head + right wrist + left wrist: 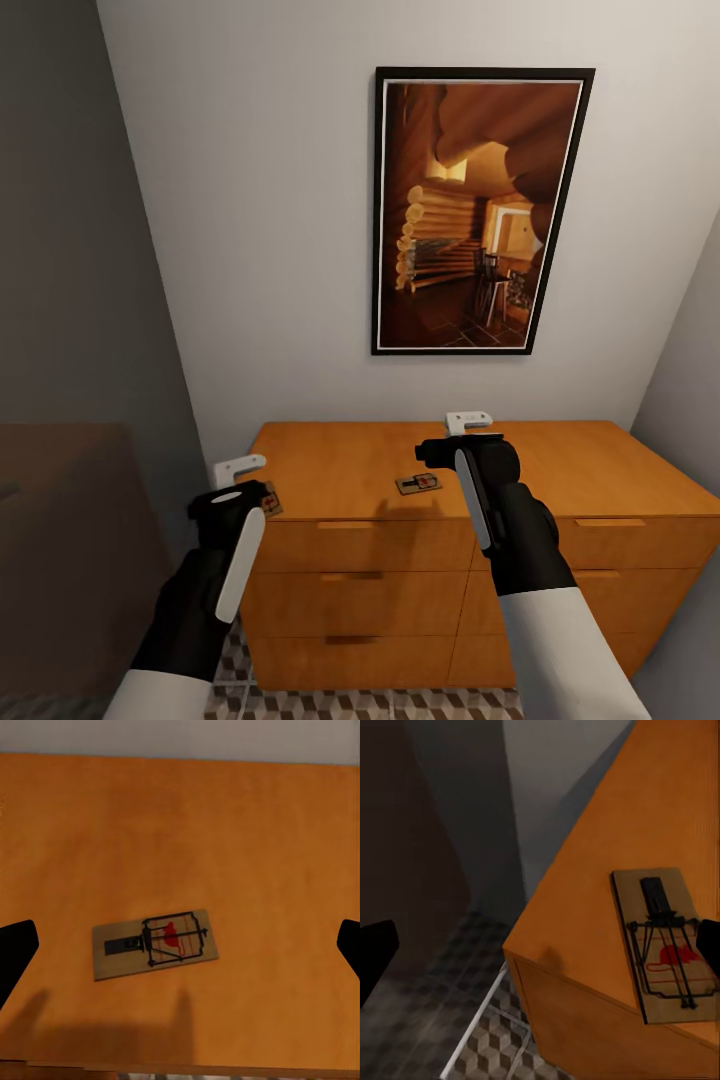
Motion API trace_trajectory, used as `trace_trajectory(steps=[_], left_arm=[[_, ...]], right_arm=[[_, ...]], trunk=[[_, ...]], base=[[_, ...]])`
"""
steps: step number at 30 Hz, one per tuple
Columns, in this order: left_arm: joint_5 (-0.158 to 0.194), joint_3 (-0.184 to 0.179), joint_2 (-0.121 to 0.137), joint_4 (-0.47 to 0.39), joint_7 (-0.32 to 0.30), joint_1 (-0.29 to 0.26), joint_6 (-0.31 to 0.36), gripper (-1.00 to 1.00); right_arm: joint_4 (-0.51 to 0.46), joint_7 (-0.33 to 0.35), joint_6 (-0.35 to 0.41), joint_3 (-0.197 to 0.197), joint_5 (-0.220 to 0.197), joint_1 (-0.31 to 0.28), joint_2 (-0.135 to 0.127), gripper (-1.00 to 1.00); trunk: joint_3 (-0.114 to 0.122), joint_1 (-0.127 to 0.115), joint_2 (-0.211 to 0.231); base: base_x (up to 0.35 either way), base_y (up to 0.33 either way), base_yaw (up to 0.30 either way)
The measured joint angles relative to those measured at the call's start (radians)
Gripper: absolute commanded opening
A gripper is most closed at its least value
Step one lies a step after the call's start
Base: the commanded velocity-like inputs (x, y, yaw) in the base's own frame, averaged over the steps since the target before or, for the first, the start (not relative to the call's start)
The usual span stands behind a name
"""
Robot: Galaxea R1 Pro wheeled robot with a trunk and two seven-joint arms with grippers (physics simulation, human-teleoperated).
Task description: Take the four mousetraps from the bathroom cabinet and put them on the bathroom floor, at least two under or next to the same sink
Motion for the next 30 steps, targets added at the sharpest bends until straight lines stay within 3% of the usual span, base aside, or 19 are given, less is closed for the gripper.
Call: trace_trajectory(steps=[6, 16, 30], left_arm=[[0.049, -0.036, 0.0, -0.001, 0.025, 0.0, 0.001, 1.0], [0.074, -0.104, 0.0, -0.002, 0.034, 0.0, 0.001, 1.0], [0.078, -0.12, 0.0, -0.003, 0.038, 0.0, 0.0, 1.0]], right_arm=[[-0.001, 0.0, 0.0, 0.001, 0.002, 0.0, -0.001, 1.0], [-0.009, 0.0, 0.0, 0.003, 0.004, 0.0, -0.002, 1.0], [-0.012, -0.002, 0.0, 0.003, 0.013, 0.0, 0.0, 1.0]], trunk=[[0.0, 0.0, 0.0], [0.0, 0.0, 0.0], [0.0, 0.0, 0.0]], base=[[0.0, 0.0, 0.0], [0.0, 0.0, 0.0], [0.0, 0.0, 0.0]])
